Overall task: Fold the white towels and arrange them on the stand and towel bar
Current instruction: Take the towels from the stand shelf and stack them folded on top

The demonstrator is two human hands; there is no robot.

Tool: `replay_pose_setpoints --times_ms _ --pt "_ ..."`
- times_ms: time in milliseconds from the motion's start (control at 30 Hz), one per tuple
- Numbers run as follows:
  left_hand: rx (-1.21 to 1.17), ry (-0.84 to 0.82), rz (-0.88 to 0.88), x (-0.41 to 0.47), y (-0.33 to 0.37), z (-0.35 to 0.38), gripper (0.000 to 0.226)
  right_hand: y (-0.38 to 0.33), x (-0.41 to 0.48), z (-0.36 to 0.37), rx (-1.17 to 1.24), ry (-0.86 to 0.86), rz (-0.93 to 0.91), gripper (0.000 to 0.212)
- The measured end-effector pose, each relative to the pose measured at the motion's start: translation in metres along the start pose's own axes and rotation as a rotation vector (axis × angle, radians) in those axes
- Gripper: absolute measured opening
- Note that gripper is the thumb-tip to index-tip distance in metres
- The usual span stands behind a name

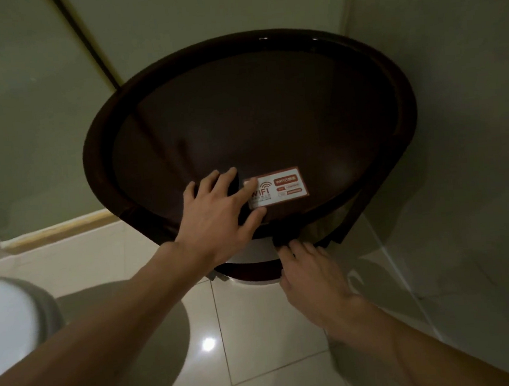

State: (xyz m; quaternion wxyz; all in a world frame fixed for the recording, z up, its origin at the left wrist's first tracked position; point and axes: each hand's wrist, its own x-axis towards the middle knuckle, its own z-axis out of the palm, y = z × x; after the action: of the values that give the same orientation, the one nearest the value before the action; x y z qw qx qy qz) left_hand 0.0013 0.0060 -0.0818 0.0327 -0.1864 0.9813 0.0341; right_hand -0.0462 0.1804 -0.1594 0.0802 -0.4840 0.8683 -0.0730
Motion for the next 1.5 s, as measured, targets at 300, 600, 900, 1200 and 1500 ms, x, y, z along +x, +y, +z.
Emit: replay_pose_setpoints --times_ms 300,600,900,1200,1500 --pt "0.015 0.12 -0.005 -0.002 0.0 0.011 0.065 0.006 0.003 0.015 -0.082 0.288 -0.061 0.023" --pt "0.055 0.258 0.013 -0.002 -0.005 0.023 0.061 0.016 0.009 0.025 -0.139 0.471 -0.204 0.023" --pt "0.094 0.333 0.021 0.003 -0.01 0.029 0.061 0.024 0.016 0.039 -0.236 0.587 -0.278 0.021" --pt "0.113 0.274 0.03 0.008 -0.01 0.018 0.063 0.018 0.011 0.031 -0.307 0.492 -0.289 0.02" --pt "0.091 0.267 0.017 0.009 -0.009 0.018 0.064 0.015 0.005 0.034 -0.375 0.505 -0.293 0.02"
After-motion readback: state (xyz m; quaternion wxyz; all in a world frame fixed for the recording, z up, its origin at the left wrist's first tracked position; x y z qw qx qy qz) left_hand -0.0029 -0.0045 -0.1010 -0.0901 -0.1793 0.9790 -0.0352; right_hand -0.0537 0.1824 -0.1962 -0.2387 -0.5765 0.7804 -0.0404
